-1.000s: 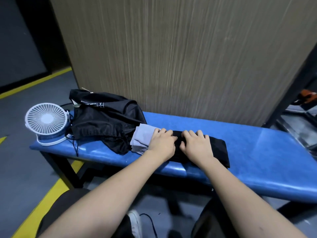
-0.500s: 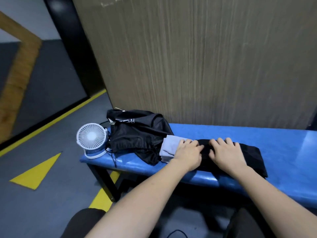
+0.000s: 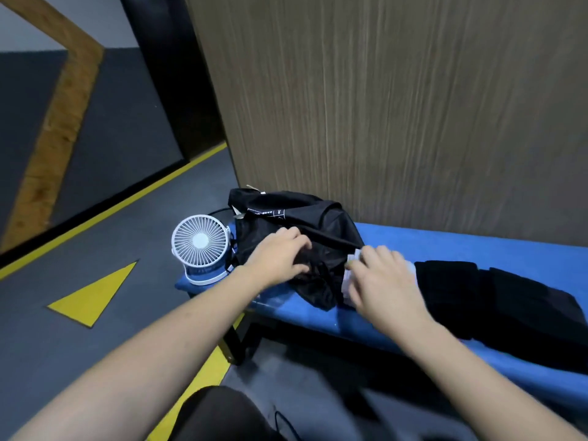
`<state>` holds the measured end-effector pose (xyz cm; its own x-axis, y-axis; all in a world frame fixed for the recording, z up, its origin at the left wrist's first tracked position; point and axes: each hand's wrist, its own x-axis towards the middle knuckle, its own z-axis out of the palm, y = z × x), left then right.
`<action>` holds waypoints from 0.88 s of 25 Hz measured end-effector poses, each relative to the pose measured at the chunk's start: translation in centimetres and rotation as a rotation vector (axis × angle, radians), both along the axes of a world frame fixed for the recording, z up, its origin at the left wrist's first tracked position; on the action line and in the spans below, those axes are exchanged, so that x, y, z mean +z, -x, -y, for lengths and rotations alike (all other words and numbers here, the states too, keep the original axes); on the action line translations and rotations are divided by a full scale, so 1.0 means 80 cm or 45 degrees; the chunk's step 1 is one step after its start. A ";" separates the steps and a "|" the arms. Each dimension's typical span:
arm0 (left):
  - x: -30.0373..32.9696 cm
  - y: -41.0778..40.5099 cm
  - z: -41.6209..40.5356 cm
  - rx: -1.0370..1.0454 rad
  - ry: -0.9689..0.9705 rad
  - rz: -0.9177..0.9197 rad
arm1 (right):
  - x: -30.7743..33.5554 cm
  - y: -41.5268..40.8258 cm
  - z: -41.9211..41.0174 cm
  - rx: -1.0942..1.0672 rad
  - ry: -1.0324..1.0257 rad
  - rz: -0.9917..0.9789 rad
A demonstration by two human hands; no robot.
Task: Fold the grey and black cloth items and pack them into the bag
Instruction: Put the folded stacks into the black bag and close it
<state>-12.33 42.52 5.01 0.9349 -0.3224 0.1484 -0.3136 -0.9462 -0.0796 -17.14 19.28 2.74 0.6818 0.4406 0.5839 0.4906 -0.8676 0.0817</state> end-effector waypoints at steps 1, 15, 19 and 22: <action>-0.004 -0.005 -0.018 0.031 -0.081 -0.052 | -0.012 -0.001 -0.032 0.103 -0.001 -0.079; -0.025 -0.054 -0.087 0.044 0.033 -0.037 | -0.089 -0.039 -0.153 0.142 -0.112 -0.693; -0.015 -0.064 -0.098 0.222 0.053 0.128 | -0.082 -0.039 -0.164 0.176 -0.187 -0.691; -0.008 -0.074 -0.102 0.343 0.089 0.205 | -0.080 -0.032 -0.164 0.223 -0.097 -0.697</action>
